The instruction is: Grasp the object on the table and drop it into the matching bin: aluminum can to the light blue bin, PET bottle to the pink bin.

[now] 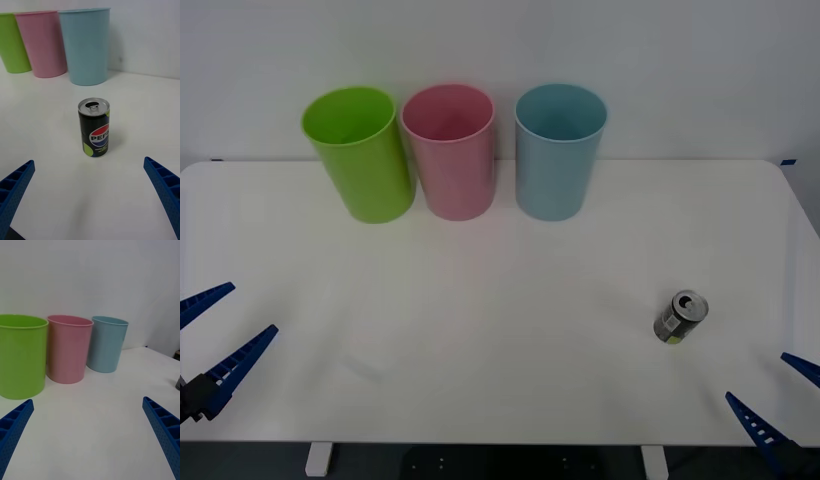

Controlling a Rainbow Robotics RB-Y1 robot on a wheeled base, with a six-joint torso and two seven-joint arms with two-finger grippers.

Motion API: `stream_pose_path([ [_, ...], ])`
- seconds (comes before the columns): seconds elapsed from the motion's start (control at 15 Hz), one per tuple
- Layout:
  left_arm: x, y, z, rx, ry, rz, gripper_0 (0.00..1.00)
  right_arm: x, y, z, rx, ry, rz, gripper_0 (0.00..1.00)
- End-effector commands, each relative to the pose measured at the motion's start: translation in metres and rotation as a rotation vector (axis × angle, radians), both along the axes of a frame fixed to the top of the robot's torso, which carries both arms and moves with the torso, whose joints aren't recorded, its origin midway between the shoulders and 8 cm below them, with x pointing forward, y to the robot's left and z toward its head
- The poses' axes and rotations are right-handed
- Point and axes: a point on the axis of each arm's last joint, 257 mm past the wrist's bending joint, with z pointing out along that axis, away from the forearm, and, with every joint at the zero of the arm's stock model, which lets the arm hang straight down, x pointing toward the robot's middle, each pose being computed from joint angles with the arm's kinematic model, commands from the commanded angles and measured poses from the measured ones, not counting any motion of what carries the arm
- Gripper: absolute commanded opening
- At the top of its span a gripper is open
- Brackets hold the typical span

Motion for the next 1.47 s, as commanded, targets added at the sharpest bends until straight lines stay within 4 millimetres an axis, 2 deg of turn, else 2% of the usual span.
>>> stream_pose_path([
  [0.07, 0.0, 0.0, 0.0, 0.0, 0.0, 0.0, 1.0, 0.005, 0.006, -0.01, -0.003, 0.012, -0.018, 1.0],
  [0.33, 0.0, 0.0, 0.0, 0.0, 0.0, 0.0, 1.0, 0.017, 0.019, -0.019, 0.003, 0.019, -0.03, 1.0],
  [0.6, 0.0, 0.0, 0.0, 0.0, 0.0, 0.0, 1.0, 0.043, 0.026, -0.039, 0.031, 0.02, -0.017, 1.0],
  [1.47, 0.0, 0.0, 0.0, 0.0, 0.0, 0.0, 1.0, 0.106, 0.048, -0.044, 0.021, -0.023, -0.075, 1.0],
])
